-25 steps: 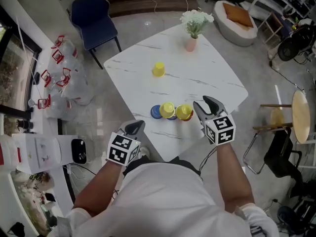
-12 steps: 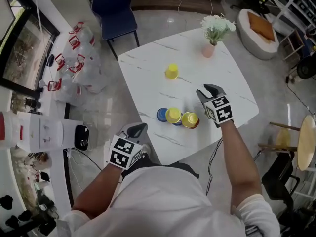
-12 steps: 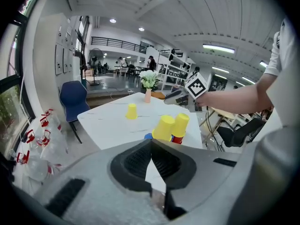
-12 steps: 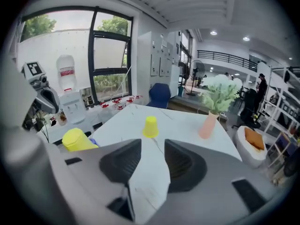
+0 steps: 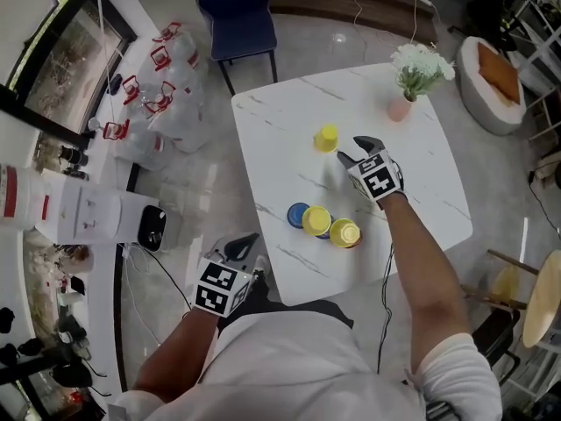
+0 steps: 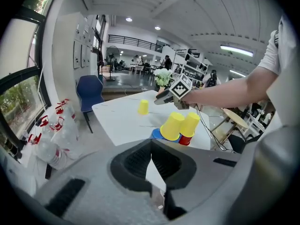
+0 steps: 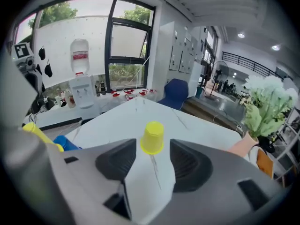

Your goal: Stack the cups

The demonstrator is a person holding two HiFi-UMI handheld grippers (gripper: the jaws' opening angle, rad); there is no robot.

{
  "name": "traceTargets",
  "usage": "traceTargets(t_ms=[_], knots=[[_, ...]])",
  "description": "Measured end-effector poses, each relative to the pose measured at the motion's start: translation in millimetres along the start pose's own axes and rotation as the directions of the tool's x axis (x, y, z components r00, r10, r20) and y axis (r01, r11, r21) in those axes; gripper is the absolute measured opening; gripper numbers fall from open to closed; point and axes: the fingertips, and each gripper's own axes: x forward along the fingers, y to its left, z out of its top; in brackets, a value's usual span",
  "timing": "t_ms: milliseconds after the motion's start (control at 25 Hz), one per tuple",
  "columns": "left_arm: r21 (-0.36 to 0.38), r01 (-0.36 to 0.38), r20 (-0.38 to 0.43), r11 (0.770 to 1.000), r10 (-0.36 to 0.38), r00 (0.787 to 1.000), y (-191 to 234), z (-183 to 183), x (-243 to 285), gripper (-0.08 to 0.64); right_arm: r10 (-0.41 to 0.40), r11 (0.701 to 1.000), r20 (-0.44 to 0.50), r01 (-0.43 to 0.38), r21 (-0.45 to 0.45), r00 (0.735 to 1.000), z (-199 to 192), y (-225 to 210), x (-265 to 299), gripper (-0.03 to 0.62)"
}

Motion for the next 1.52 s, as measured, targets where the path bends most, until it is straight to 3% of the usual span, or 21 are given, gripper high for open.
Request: traceTargets(t_ms=[280, 520, 600, 760, 1120, 1520], knots=[[-0.065, -0.059, -0.004, 0.996, 0.059, 0.998, 13, -17, -8, 0.009, 0.049, 0.994, -0.040, -0.053, -0.096, 0.998, 18, 5, 52, 0.261], [-0.103, -0.094, -0.012, 0.990, 0.093, 0.996, 25, -27, -16, 0.009, 0.047, 0.997, -0.070, -0.051, -0.052, 0.996, 9, 0, 76, 0.254], [-0.105, -0.095, -0.016, 0.990, 0.094, 0.995, 27, -29, -18, 0.009, 0.043, 0.997, -0.063, -0.046, -0.053, 0.997, 11, -1, 77, 0.221], [-0.091, -0.080, -0.010, 0.993, 0.079, 0.997, 28, -26, -18, 0.009, 0.032, 0.999, -0.046, -0.034, -0.040, 0.998, 19, -1, 65, 0.215], [0.015, 0.044, 0.035, 0.999, -0.045, 0.998, 20, 4, -8, 0.009, -0.101, 0.992, 0.050, 0.097, 0.076, 0.994, 35, -7, -31, 0.213], [0.146, 0.209, 0.067, 0.967, -0.220, 0.973, 5, 30, -6, 0.009, -0.245, 0.947, 0.089, 0.219, 0.233, 0.965, 37, 24, -151, 0.213]])
